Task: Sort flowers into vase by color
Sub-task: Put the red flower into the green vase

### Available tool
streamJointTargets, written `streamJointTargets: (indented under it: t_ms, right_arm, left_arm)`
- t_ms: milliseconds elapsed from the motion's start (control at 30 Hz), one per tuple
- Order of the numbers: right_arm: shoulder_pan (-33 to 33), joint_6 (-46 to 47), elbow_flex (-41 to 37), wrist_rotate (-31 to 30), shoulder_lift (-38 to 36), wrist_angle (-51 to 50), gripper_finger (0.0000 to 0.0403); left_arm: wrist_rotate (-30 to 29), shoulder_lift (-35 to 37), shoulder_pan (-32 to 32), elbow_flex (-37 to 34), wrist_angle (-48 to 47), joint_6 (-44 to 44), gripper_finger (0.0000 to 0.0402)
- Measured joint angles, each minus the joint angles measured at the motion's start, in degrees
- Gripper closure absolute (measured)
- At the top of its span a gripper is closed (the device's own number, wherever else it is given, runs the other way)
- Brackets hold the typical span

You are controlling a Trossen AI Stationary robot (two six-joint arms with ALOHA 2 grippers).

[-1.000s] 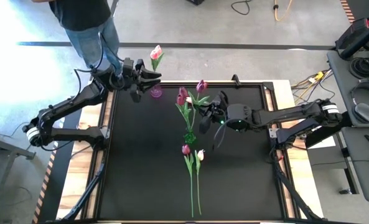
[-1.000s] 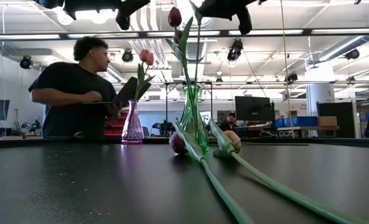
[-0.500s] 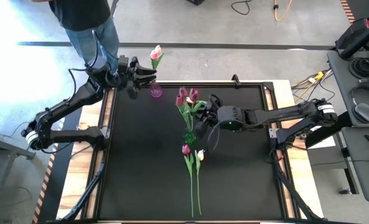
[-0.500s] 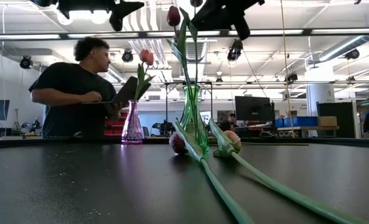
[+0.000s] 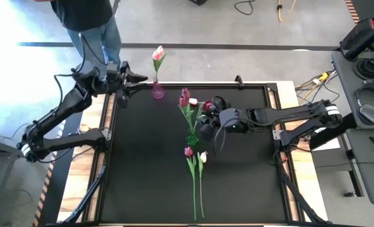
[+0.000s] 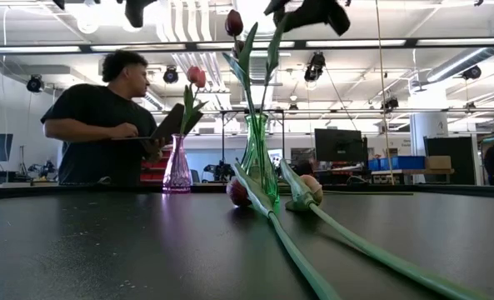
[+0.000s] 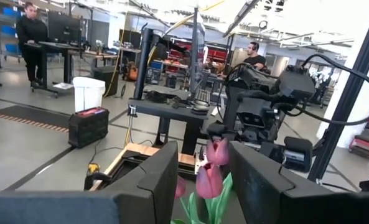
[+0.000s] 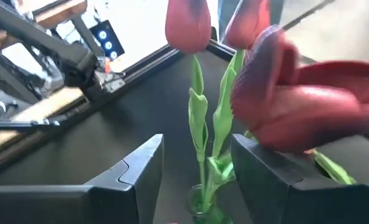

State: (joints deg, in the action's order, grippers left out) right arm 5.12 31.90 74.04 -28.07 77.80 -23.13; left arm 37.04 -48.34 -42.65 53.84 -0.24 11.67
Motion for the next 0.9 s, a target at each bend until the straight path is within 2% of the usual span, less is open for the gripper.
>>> streamJointTargets:
  t_ms: [333,567,733,900]
  right_arm:
    - [5.1,11.2,8.4,-0.7,0.4,-16.6,0.0222]
    - [12.4,24.6,8.9,0.0,2.6,-23.9,0.0222]
    - [14.3,28.6,8.9,-0.4,7.2,-24.5,0.0222]
    - [14.3,28.4,12.4,-0.4,10.4,-24.6,0.0222]
  left_arm:
    - [0.0,4.8,0.0,0.0,-8.0,-0.9,0.0273]
    - [-1.8,6.4,0.0,-1.4,-10.4,-0.7,0.0273]
    - [-2.1,6.5,0.0,-1.9,-10.3,-0.7,0.0273]
    - [-2.1,6.2,0.0,-1.9,-10.3,-0.7,0.0273]
